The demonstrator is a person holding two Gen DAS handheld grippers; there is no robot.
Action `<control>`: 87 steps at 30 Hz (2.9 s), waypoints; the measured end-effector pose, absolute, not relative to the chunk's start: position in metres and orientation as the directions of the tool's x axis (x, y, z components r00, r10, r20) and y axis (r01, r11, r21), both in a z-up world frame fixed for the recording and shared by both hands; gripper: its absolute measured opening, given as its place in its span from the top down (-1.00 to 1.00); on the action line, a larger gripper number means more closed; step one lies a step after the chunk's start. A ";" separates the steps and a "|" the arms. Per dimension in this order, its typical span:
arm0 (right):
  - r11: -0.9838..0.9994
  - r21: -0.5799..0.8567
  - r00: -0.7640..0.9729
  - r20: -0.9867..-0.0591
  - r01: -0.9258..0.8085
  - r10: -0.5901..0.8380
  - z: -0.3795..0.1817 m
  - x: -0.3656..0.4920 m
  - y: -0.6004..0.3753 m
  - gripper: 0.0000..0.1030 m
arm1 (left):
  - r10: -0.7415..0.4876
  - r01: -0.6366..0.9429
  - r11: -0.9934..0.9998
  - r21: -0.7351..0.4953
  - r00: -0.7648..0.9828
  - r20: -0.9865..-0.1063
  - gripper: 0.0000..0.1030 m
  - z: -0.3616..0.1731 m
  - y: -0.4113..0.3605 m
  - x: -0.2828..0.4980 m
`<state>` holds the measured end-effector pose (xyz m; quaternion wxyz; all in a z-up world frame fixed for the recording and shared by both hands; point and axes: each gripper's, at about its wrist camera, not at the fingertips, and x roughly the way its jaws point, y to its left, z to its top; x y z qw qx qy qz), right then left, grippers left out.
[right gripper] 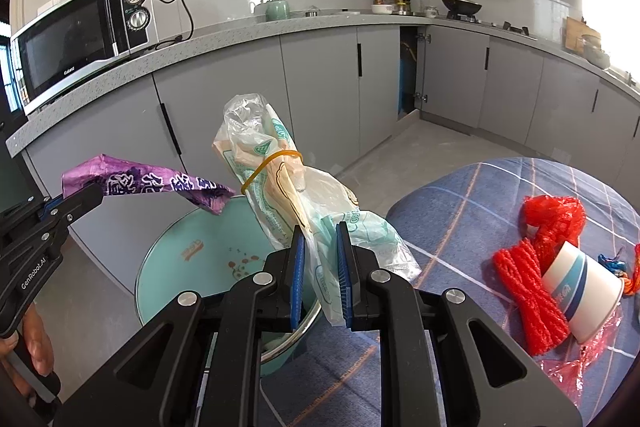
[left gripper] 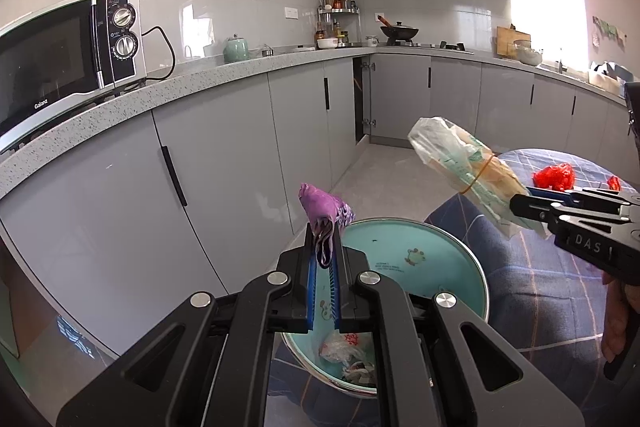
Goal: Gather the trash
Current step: 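Open the left tool over the bin while the right tool releases the bag bundle, then move both tools back to the table and grasp the pink plastic bag with the left tool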
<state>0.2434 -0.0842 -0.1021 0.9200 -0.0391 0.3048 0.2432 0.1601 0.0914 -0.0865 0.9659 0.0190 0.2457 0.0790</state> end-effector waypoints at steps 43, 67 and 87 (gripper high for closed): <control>0.848 0.071 0.643 -0.619 -0.525 0.450 -0.118 0.228 -0.078 0.10 | 0.215 -0.194 0.977 0.091 0.870 -0.444 -0.61 -0.084 0.094 0.157; 0.999 0.035 0.799 -0.601 0.034 -0.006 -0.110 0.162 -0.375 -0.16 | -0.144 0.255 0.952 0.171 0.863 -0.483 -0.63 -0.091 -0.146 0.184; 0.980 0.094 0.778 -0.624 0.175 -0.079 -0.133 0.156 -0.441 -0.24 | -0.294 0.541 0.827 0.151 0.646 -0.704 0.44 -0.147 -0.250 0.212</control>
